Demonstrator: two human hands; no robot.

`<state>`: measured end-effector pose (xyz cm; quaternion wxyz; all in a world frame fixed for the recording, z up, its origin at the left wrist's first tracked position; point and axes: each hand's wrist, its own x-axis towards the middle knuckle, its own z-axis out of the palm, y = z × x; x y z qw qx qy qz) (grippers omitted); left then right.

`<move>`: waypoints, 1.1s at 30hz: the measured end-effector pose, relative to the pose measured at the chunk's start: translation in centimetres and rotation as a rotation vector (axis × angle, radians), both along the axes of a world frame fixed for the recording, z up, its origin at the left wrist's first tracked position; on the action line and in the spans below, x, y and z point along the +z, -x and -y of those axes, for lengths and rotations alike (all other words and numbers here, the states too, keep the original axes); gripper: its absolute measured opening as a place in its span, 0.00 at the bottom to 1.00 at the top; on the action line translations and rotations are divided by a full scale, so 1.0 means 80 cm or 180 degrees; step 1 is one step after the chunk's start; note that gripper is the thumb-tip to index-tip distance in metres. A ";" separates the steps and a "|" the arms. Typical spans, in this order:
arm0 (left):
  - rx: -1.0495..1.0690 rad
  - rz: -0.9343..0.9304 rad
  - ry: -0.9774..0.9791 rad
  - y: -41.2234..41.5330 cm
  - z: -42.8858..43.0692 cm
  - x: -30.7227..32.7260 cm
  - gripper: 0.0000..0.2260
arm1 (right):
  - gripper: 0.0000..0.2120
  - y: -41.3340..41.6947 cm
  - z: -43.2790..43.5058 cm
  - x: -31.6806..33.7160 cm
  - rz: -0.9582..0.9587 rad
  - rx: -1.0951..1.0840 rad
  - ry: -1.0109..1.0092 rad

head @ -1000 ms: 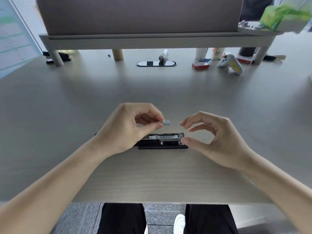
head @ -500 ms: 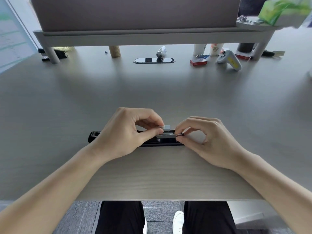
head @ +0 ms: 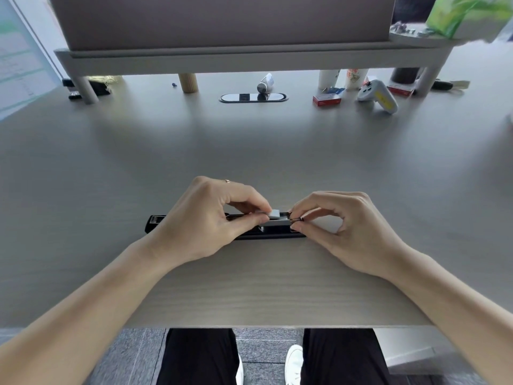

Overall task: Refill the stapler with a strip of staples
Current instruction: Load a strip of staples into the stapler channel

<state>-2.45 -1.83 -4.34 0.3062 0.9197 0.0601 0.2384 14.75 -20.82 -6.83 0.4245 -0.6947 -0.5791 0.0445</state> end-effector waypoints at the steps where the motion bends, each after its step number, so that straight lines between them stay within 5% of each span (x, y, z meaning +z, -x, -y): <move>1: 0.0011 0.0036 -0.0022 0.001 0.000 -0.001 0.03 | 0.03 0.000 0.001 0.000 -0.0013 -0.0004 -0.0001; 20: -0.0335 -0.0139 -0.0386 -0.003 -0.001 0.008 0.07 | 0.03 0.002 0.000 0.000 -0.0040 0.0014 -0.0017; 33: 0.0057 -0.0316 -0.0355 0.013 -0.012 -0.001 0.05 | 0.02 0.000 -0.001 -0.002 -0.0074 -0.0041 0.0000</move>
